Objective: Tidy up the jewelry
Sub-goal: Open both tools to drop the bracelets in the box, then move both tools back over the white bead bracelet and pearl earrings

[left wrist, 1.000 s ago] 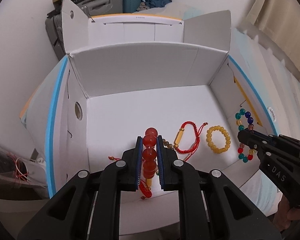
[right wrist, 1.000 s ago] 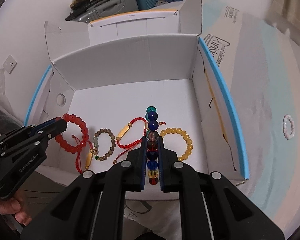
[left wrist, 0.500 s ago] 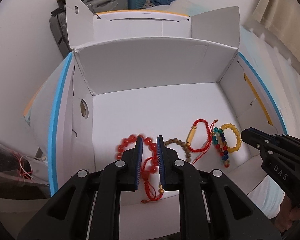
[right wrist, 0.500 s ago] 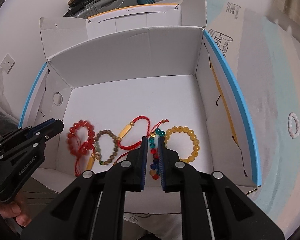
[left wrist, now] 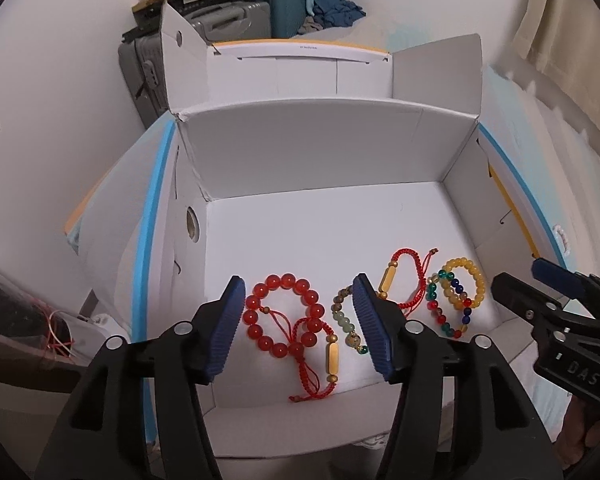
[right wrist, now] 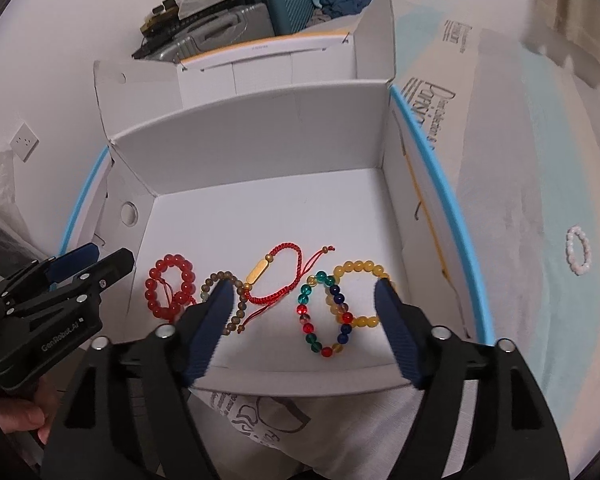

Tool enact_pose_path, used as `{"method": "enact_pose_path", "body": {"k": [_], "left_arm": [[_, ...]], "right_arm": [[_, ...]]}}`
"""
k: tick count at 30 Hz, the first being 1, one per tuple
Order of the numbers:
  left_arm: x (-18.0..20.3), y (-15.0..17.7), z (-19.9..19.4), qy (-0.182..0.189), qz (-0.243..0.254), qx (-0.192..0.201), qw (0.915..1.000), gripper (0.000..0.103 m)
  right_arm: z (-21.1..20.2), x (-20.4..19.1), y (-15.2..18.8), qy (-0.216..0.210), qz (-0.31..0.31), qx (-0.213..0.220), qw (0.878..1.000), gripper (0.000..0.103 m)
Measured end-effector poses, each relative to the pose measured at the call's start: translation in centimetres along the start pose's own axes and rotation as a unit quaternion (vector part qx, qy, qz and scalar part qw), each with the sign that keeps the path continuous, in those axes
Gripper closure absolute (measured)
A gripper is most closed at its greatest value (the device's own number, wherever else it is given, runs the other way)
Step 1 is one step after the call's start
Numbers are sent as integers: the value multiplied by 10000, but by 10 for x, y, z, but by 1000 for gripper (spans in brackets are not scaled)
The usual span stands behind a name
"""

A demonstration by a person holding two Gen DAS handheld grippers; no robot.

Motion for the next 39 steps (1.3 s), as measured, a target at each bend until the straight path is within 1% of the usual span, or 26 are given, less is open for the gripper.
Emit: {"method": "enact_pose_path", "body": {"k": [1, 2, 3, 6, 9, 13, 16, 24, 31, 33, 34, 35, 37, 39], "left_arm": [[0, 1, -3, -27, -5, 36, 10000, 37], [0, 2, -7, -70, -23, 113, 9999, 28], [1, 3, -9, -76, -31, 153, 9998, 22], [1, 7, -19, -105, -45, 245, 9996, 12], [1, 12, -29, -93, -100, 304, 9994, 6], [10, 18, -37, -47, -46, 341, 9994, 6], [24, 21, -41, 49, 9, 346, 9994, 6], [91, 19, -56, 372, 402, 508, 9972, 6], [170, 10, -63, 783, 841, 629, 9914, 6], [198, 8, -63, 927, 987, 648, 9887, 6], [210, 7, -62, 1011, 1047, 654, 9872, 6], [229, 6, -59, 1175, 1153, 657, 9842, 6], [253, 6, -54, 1360, 1294, 643, 9801, 6], [282, 5, -41, 1446, 1470, 563, 9769, 6]], "right_arm": [[-3, 1, 0, 15, -5, 29, 10000, 26], [-7, 1, 1, 30, -14, 64, 10000, 25], [-12, 2, 2, 25, -47, 94, 9999, 24], [-24, 4, 6, 9, -111, 165, 9998, 18], [-40, 8, 13, 97, -197, 307, 9993, 13], [-59, 19, 25, 189, -192, 421, 9987, 8], [-71, 35, 35, 287, -104, 469, 9984, 8], [-108, 93, 61, 593, 235, 631, 9960, 8], [-139, 162, 92, 970, 707, 676, 9905, 8], [-145, 183, 104, 1052, 862, 655, 9885, 8], [-149, 191, 110, 1088, 923, 648, 9876, 8], [-151, 199, 115, 1107, 981, 646, 9869, 8], [-155, 216, 126, 1118, 1097, 637, 9856, 8], [-157, 233, 138, 1172, 1193, 633, 9839, 8]]}}
Point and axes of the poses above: each gripper's, at about its wrist camera, not at the fingertips, and z roughly the way its jaws point, x to its right, y to its underside, the point moved 4 cm from there along z, roughly the way its jaws point, and after that the axes turned 1 degree about -y, right-handed, at the moved point
